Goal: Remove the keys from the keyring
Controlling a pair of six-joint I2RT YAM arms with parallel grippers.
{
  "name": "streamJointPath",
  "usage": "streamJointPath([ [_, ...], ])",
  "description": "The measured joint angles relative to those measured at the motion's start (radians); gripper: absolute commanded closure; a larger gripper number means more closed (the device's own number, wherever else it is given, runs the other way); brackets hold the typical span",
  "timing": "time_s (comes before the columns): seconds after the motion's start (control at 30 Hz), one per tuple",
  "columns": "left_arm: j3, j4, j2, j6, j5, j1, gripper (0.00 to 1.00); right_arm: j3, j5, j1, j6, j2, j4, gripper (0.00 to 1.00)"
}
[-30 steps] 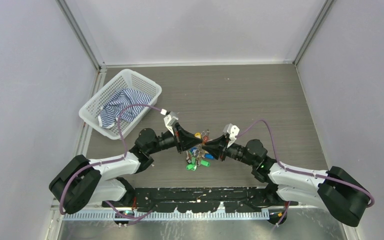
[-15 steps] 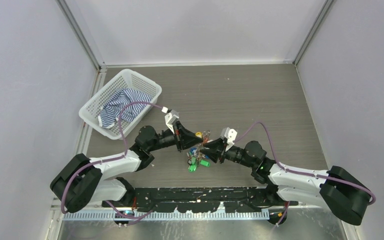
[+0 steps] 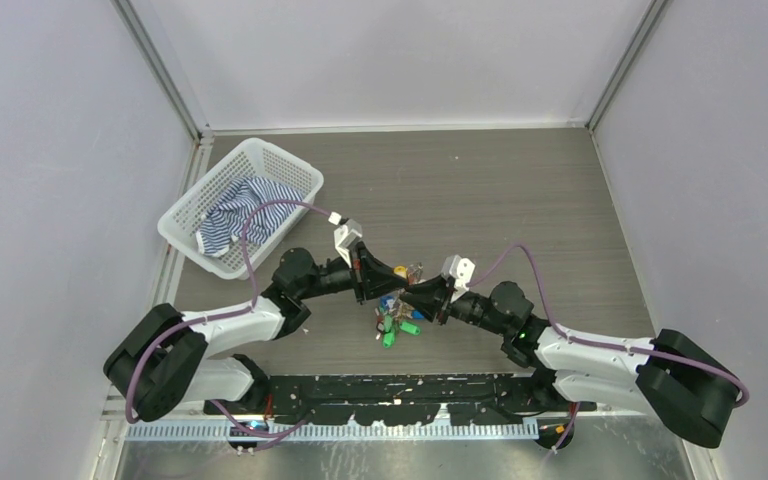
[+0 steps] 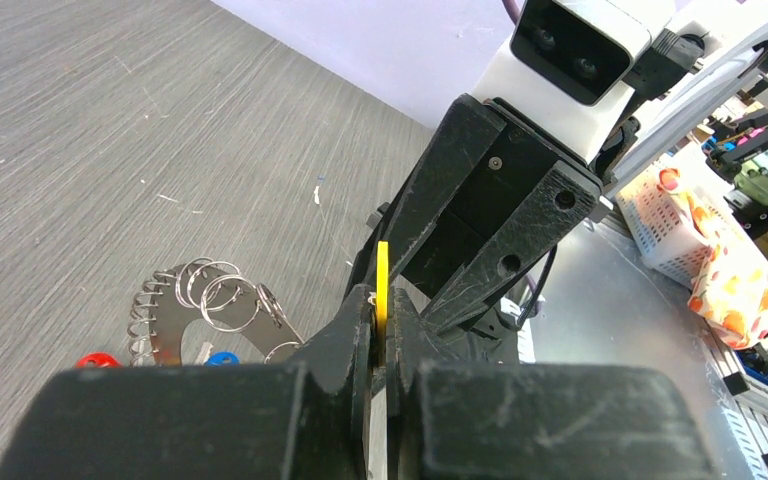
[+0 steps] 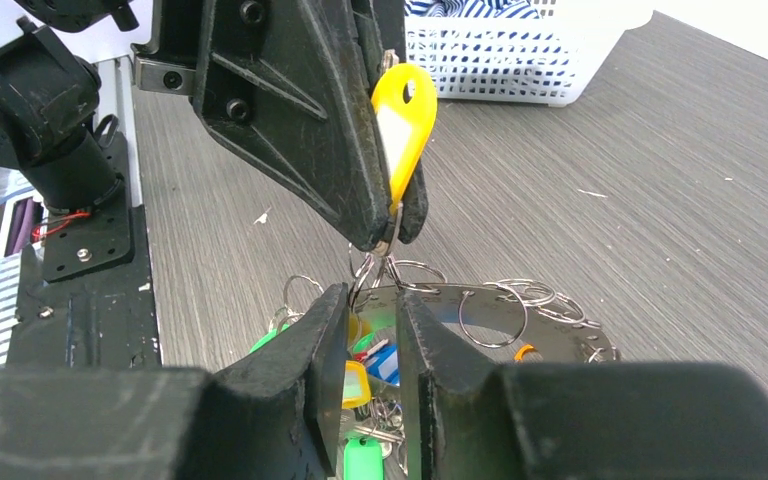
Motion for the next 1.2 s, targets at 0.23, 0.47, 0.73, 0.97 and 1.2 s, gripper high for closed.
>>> streamJointPath([
  [0.23, 0.013, -0.015, 0.000, 0.029, 0.001, 0.000, 1.00, 0.000, -0.005, 0.015, 0.000, 0.001, 0.006, 0.73],
  [0.47, 0.028, -0.023, 0.015, 0.040, 0.010, 0.000, 1.00, 0.000, 0.012, 0.027, -0.001, 0.001, 0.007, 0.81],
  [0.73, 0.034, -0.032, 0.023, 0.051, 0.017, 0.000, 1.00, 0.000, 0.035, 0.027, 0.000, 0.024, 0.026, 0.90],
  [0.97, 0.034, -0.036, 0.026, 0.053, 0.012, 0.002, 1.00, 0.000, 0.055, 0.027, 0.006, 0.039, 0.035, 0.99],
  [1.2, 0.034, -0.056, 0.015, 0.072, -0.041, 0.002, 1.00, 0.000, 0.066, 0.027, 0.008, 0.047, 0.044, 0.99],
])
